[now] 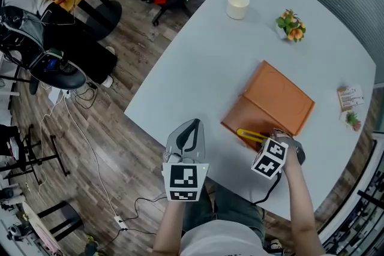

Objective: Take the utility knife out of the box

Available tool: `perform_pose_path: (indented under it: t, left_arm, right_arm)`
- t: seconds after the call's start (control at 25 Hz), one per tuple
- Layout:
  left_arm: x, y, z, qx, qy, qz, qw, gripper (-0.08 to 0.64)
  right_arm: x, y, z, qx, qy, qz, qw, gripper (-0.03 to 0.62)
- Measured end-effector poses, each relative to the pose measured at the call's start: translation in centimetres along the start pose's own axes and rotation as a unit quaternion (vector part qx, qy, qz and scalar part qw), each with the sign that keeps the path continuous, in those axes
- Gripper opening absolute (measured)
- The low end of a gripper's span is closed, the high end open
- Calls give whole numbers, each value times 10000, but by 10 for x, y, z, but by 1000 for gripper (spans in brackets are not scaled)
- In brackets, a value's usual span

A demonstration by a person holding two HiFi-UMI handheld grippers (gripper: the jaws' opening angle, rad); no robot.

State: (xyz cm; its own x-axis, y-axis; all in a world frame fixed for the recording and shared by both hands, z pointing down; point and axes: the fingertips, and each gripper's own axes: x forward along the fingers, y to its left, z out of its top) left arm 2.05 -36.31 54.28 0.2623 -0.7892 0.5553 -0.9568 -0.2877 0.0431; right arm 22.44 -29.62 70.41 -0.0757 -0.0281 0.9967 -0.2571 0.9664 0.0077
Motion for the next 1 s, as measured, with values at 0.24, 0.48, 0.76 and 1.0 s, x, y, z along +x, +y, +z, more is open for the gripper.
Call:
perform_pose_path:
  t: [0.24, 0.48, 0.76, 1.0]
  left_arm:
    - [-3, 1, 2, -17, -29, 10, 10000, 0]
    - [-3, 4, 6, -12, -88, 68, 9999, 0]
    - [-8, 4, 12, 12, -164, -8, 9999, 0]
    - [-12, 6, 18, 53, -261, -110, 9996, 0]
  right_arm:
    - [-2, 1, 0, 243, -80, -21, 9997, 158]
    - [-1, -2, -1, 358, -115, -108, 9992, 158]
    - [-11, -6, 3, 639, -350, -316, 9968, 158]
    - [-34, -23, 8, 1211, -718, -893, 9860, 158]
